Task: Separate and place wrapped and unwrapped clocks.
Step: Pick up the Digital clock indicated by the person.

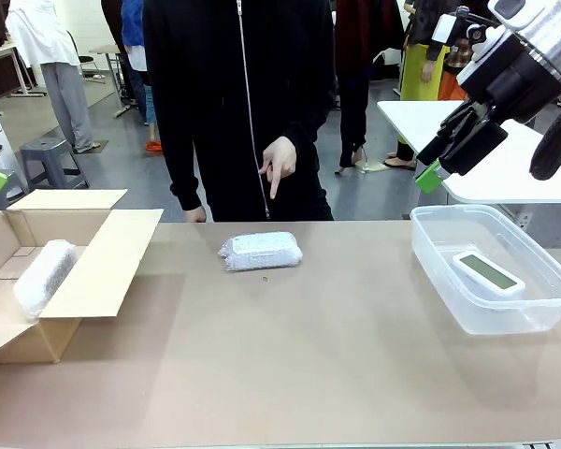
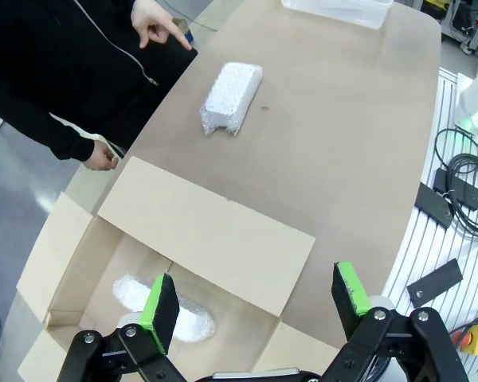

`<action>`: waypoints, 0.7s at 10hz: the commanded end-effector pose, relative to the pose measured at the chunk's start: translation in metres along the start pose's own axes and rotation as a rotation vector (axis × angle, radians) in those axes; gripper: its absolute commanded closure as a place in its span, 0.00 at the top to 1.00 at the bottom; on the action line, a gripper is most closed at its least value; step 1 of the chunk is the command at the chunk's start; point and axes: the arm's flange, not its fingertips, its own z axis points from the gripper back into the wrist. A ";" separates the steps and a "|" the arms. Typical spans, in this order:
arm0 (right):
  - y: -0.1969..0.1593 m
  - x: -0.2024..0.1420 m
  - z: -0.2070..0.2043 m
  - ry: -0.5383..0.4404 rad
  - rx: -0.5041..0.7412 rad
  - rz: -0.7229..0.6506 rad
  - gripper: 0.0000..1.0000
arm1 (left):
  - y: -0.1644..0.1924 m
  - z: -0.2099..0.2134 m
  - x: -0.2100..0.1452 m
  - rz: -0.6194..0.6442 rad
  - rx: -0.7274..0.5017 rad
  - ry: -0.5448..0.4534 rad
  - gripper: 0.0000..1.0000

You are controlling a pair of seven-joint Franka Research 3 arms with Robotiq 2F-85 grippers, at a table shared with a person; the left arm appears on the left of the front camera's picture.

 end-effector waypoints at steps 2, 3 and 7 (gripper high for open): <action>-0.001 0.000 0.000 -0.015 0.012 0.007 1.00 | -0.001 0.002 0.002 0.015 0.001 0.012 1.00; -0.001 0.000 0.000 -0.015 0.012 0.007 1.00 | -0.001 0.002 0.002 0.015 0.001 0.012 1.00; -0.001 0.000 0.000 -0.015 0.012 0.007 1.00 | -0.001 0.002 0.002 0.015 0.001 0.012 1.00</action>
